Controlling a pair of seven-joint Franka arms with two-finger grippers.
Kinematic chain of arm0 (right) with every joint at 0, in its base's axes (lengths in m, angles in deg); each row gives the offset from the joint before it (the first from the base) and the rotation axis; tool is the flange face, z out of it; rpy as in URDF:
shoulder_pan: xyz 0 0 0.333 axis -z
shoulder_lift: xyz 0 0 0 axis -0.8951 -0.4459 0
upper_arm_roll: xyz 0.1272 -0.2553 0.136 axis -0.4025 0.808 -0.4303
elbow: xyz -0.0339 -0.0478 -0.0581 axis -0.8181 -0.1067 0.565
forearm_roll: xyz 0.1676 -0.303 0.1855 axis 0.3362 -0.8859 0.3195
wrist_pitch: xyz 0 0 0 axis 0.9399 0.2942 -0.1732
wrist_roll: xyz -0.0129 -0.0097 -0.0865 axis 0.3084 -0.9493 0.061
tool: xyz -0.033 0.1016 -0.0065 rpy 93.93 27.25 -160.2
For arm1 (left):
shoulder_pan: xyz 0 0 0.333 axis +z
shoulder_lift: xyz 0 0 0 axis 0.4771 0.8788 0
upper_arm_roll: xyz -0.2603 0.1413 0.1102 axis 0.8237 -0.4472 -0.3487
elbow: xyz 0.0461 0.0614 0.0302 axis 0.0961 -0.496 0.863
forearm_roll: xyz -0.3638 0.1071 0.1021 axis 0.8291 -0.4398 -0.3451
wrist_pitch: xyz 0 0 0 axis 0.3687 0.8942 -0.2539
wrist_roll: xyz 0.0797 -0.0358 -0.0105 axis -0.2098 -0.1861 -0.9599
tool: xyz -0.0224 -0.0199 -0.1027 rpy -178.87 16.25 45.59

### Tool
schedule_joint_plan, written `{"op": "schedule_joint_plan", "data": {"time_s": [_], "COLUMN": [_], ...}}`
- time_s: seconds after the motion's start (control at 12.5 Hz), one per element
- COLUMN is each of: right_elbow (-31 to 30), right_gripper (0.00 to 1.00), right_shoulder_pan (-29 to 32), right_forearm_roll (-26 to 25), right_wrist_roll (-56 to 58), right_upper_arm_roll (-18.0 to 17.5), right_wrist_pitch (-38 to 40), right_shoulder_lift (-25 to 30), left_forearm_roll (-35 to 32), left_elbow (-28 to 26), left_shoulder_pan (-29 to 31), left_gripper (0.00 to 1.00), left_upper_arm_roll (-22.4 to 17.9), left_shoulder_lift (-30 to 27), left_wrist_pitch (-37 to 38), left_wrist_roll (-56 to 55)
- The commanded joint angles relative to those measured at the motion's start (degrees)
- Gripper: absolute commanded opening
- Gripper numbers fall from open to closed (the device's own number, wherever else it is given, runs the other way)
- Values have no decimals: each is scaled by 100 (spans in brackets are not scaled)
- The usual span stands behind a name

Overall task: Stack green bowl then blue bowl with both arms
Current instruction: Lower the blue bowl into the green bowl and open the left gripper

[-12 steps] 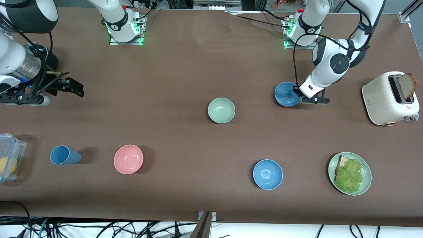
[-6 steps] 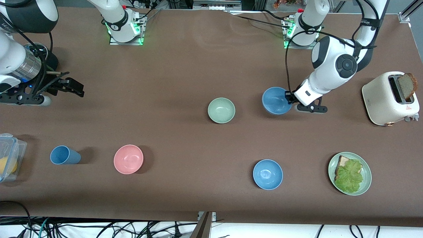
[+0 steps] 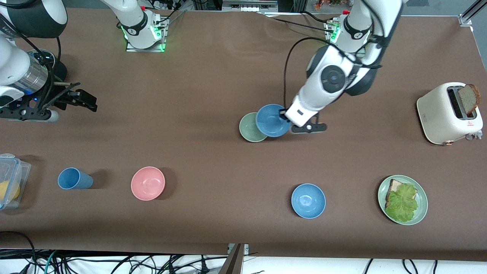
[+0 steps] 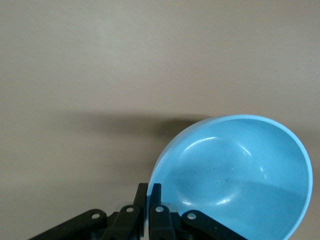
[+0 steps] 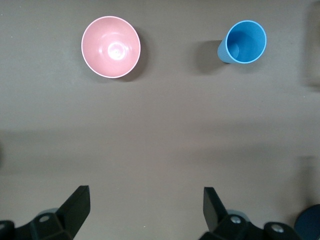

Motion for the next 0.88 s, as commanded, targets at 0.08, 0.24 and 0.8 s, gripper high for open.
{"op": "schedule_joint_plan", "data": {"time_s": [0.08, 0.24, 0.8], "right_elbow": [-85, -85, -85], "right_gripper": [100, 100, 100], "right_shoulder_pan": [-47, -47, -47], "right_forearm_roll": [-67, -67, -67], "right_wrist_roll": [-5, -5, -5], "right_upper_arm_roll": [-18, -18, -27], "right_wrist_pitch": [-15, -15, -24], "right_shoulder_lift": [106, 106, 106], "left_forearm_roll": [22, 21, 65], "left_elbow": [758, 758, 802], "left_shoulder_pan": [-409, -515, -551], "left_gripper": [0, 0, 61], "left_upper_arm_roll": [-87, -96, -140], "left_shoulder_lift": [671, 795, 857], "left_wrist_pitch": [109, 82, 73], "left_wrist_roll": [-671, -681, -681]}}
